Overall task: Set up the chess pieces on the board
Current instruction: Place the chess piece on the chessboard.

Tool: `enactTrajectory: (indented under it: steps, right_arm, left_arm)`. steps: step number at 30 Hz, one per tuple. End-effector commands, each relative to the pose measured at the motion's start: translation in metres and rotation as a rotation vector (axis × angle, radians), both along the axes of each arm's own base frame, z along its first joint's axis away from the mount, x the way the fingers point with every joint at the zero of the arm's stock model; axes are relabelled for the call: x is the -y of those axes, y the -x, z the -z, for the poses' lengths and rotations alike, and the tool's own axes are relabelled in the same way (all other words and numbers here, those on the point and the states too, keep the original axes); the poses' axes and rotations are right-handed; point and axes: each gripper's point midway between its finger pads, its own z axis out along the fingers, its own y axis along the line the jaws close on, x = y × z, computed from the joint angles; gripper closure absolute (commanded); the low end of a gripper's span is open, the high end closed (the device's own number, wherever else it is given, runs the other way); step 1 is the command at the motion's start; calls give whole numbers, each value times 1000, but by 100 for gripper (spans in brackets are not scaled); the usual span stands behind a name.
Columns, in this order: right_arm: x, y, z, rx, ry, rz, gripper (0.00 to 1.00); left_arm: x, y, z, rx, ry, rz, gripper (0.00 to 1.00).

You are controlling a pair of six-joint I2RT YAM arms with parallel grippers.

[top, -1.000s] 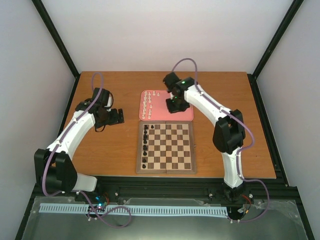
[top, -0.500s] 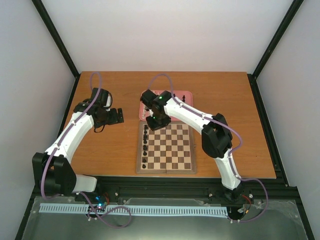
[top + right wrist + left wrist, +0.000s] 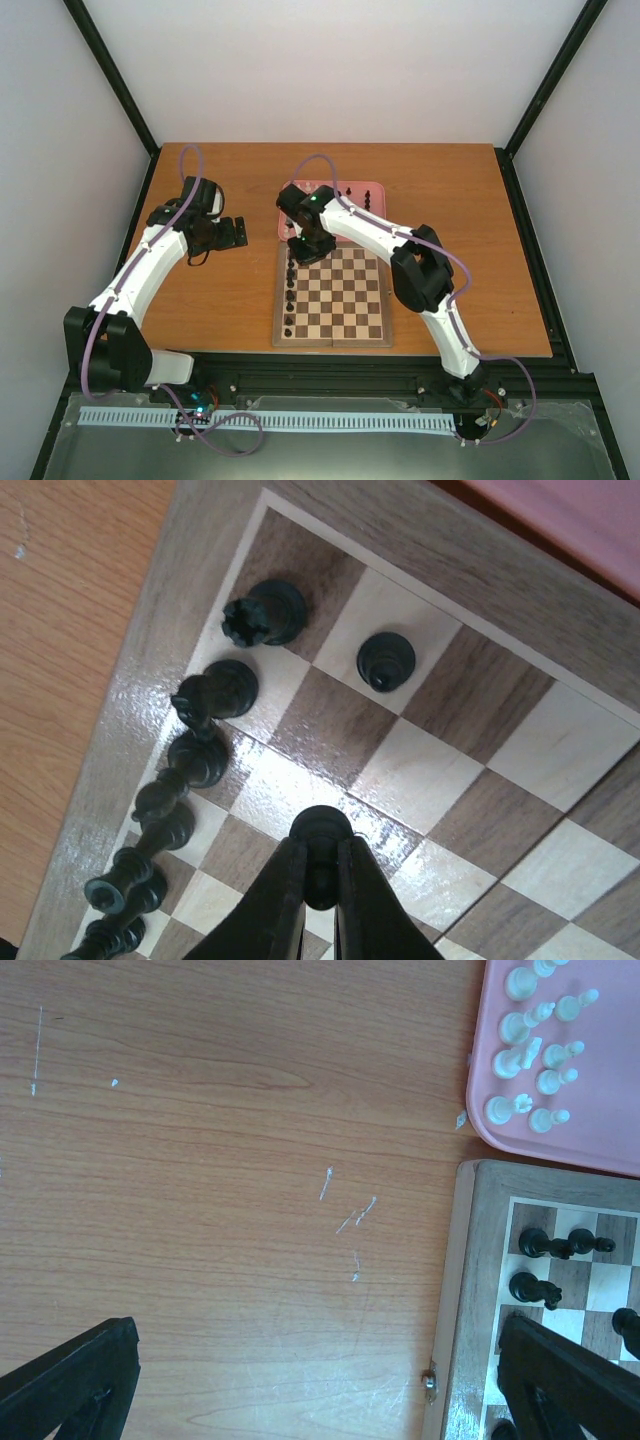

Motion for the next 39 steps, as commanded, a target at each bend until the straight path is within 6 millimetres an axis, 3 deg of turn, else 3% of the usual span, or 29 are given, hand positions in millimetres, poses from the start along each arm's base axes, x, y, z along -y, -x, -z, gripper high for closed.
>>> enactTrajectory:
  steps: [1, 29, 39]
  right_arm:
    - [-14, 2, 0, -6, -23, -30, 94]
    - [-21, -5, 22, -16, 10, -42, 92]
    - [-18, -4, 19, -14, 14, -38, 85]
  left_arm:
    - [0, -4, -6, 24, 6, -1, 0]
    - [0, -7, 2, 5, -6, 5, 0]
    - [1, -7, 3, 5, -1, 8, 0]
